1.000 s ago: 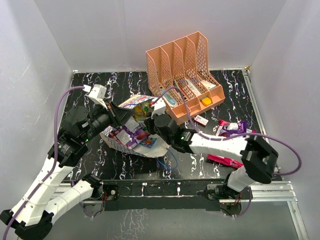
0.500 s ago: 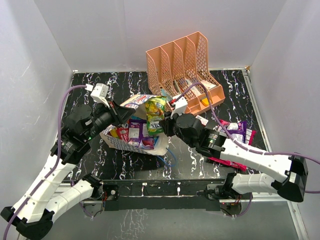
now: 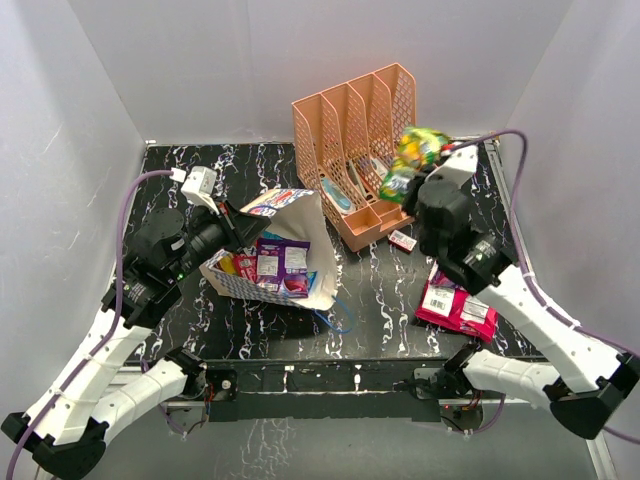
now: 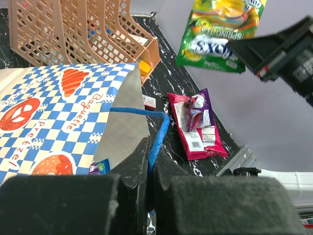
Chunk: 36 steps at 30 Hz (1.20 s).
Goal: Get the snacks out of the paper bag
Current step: Place the snack at the center of the board.
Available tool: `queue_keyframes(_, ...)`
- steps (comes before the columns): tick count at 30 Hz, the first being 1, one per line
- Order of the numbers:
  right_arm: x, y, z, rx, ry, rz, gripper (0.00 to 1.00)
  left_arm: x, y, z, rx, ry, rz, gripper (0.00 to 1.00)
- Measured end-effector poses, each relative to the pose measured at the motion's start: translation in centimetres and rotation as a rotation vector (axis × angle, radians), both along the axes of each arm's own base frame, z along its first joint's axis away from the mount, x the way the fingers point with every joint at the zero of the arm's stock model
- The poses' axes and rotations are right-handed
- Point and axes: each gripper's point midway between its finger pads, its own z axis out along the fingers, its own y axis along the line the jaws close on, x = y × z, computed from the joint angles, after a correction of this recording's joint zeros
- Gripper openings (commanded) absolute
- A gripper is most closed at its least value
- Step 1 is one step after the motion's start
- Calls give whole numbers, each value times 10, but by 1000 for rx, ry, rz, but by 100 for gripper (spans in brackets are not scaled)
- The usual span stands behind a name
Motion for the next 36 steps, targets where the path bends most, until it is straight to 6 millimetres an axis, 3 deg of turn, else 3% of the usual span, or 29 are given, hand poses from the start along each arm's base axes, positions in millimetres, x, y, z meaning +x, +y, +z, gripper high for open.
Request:
queue_keyframes(3,26,-42,3,17,3,-157,7,0,0,0,-3,4,1,0)
queue_keyframes(8,44,-90,-22,97,53,-336,8,-2,1,2,-10,3,2,0)
queue_keyframes(11,37,-115,-41,176,77,-436,8,-3,2,4,-17,-3,2,0)
queue_keyframes(15,-1,-145,-61,300,100,-573,8,-5,3,4,-17,-3,2,0)
queue_keyframes(19,-48,-161,-69,437,52,-642,8,-7,4,4,-16,-2,0,0)
queue_keyframes(23,-82,-173,-87,561,48,-723,8,-12,6,9,-25,-15,-5,0)
queue_keyframes(29,-105,-178,-135,649,120,-832,8,-20,10,17,-37,-46,-11,0)
queue_keyframes(36,-111,-174,-175,763,142,-897,8,-26,14,16,-29,-50,-11,0)
